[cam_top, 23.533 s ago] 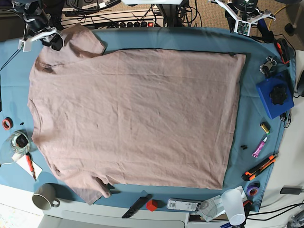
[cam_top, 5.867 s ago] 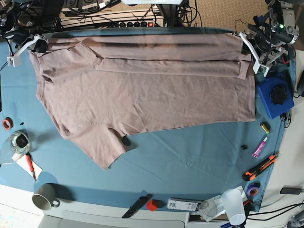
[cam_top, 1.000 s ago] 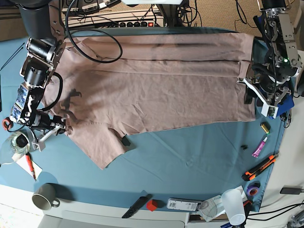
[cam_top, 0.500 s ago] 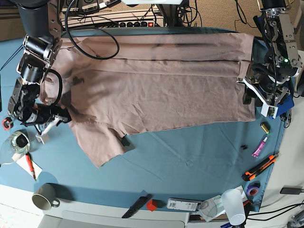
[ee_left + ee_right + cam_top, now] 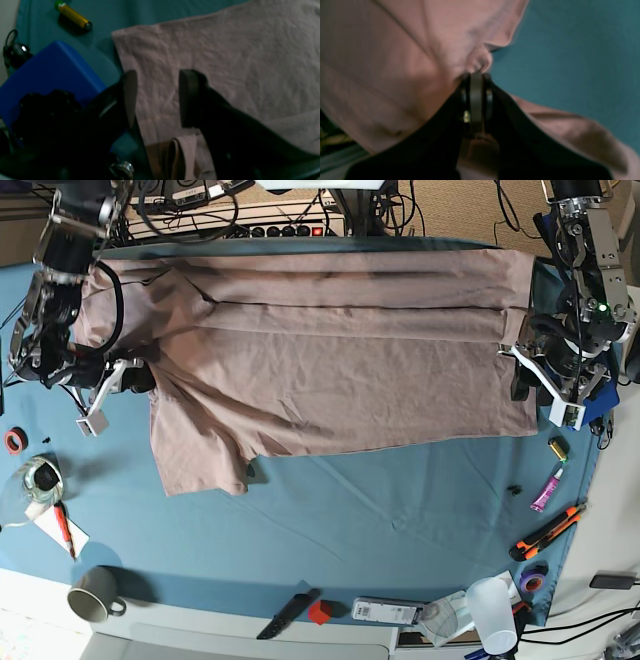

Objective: Fold the T-shirt properly
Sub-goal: 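Grasp the sleeve with the right gripper and fold it onto the shirt body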

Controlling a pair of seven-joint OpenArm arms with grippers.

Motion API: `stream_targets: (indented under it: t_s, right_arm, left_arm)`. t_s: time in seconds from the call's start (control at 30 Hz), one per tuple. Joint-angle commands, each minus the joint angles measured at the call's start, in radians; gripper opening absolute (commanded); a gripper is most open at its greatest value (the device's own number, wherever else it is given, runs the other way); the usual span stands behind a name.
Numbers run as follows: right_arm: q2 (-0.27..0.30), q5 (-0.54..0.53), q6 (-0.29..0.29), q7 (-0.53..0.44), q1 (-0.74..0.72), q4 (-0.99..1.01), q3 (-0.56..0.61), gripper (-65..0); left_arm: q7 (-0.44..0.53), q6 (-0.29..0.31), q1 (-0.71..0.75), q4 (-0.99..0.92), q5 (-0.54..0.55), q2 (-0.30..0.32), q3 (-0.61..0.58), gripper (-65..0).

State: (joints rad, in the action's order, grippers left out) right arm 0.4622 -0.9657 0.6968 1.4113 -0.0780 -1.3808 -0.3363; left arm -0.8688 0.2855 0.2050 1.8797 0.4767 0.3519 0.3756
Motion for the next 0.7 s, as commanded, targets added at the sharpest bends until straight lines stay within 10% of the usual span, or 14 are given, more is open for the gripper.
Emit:
stream_targets:
  t_s: [0.0, 0.47, 0.67]
  right_arm:
    - [0.022, -0.029, 0.001, -0.015, 0.005, -0.07, -0.006, -65.0]
    - [0.018, 0.066, 0.001, -0.015, 0.057, -0.248, -0.006, -65.0]
    - [0.021, 0.066, 0.001, -0.015, 0.06, -0.248, -0.006, -49.9]
  left_arm:
    - [0.025, 0.0, -0.009, 0.015, 0.007, 0.013, 0.006, -36.9]
    - [0.024, 0.0, -0.008, 0.015, 0.005, 0.014, 0.006, -36.9]
    - [0.023, 0.0, -0.007, 0.015, -0.011, 0.014, 0.006, -36.9]
